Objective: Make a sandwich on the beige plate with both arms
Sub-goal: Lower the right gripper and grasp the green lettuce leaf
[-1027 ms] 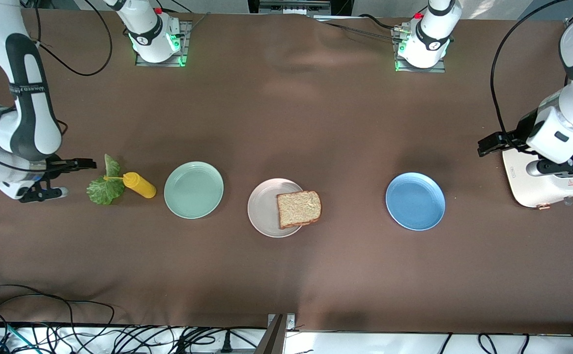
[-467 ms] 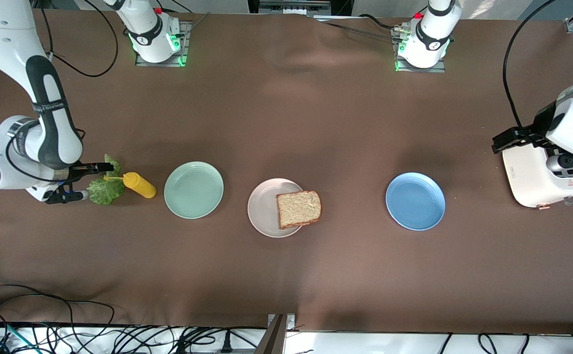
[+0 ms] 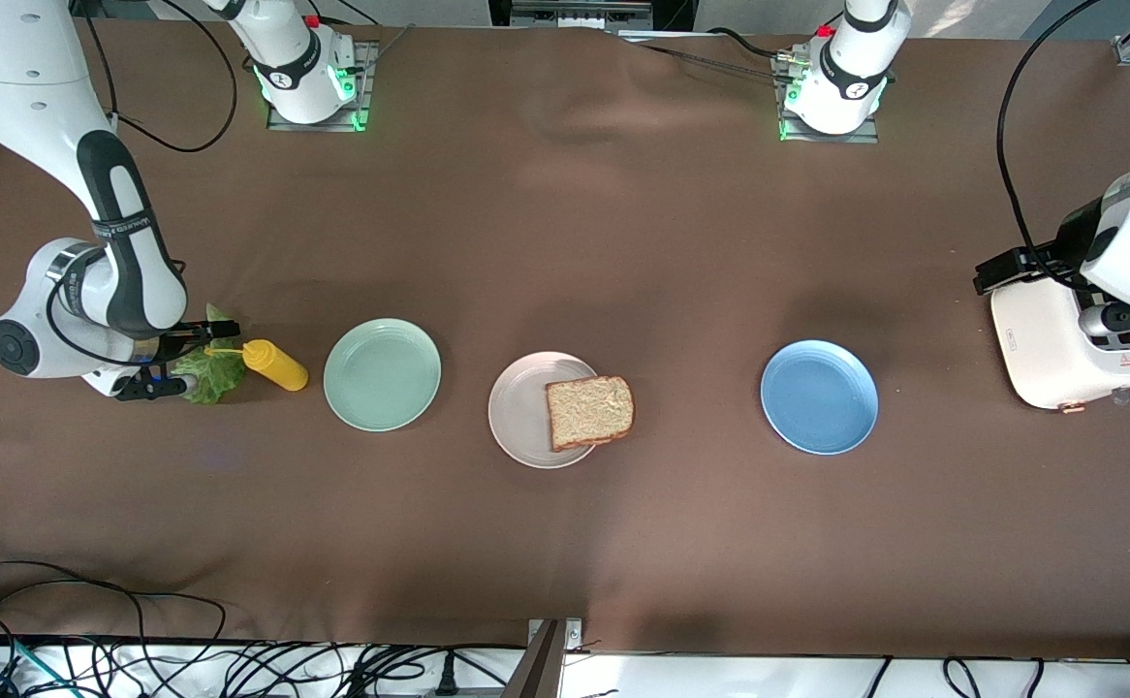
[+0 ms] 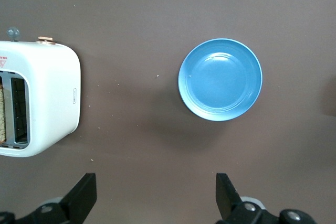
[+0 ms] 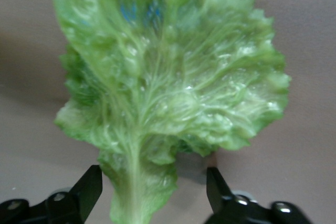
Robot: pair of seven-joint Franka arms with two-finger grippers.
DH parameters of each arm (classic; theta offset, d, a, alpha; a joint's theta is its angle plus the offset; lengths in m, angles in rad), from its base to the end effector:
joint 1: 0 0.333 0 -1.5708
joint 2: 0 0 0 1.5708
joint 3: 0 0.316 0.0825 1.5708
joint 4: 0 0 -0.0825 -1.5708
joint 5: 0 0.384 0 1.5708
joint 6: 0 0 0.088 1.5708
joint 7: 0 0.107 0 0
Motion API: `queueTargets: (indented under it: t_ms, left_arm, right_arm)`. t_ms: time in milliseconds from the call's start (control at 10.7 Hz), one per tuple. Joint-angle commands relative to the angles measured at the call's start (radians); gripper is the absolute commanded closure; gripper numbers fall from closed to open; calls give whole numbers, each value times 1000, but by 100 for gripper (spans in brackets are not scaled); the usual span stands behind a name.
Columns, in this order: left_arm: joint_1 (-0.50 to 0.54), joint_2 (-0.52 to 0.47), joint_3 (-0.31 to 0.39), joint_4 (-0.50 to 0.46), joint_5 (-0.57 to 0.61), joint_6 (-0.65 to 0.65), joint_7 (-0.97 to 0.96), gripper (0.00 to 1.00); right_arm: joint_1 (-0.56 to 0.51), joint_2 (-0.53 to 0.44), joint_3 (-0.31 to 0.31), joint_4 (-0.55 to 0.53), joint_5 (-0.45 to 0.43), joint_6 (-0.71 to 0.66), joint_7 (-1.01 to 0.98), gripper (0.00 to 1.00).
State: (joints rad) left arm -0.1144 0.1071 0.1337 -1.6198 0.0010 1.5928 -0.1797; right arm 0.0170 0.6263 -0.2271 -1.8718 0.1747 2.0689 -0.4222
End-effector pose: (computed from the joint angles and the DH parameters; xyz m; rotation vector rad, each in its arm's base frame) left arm 0.5806 0.0079 0.5429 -3.0936 -0.3090 0.2047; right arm 0.5761 -0.1123 0.1571 -2.9593 -0.1640 0.5832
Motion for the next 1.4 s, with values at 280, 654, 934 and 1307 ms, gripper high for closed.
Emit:
queueTargets:
  t_ms: [280, 654, 934, 1307]
  left_arm:
    - [-1, 14, -2, 11, 30, -13, 8, 0]
    - [-1, 17, -3, 11, 30, -13, 2, 0]
    - [-2, 20, -3, 12, 30, -13, 2, 0]
    - [-2, 42, -5, 15, 30, -11, 0, 0]
  right_arm:
    - [3, 50, -1, -3, 16, 11, 5, 77]
    - [3, 55, -3, 13, 16, 4, 5, 98]
    - [3, 46, -5, 81, 16, -108, 6, 100]
    - [4, 33, -6, 143, 14, -196, 8, 100]
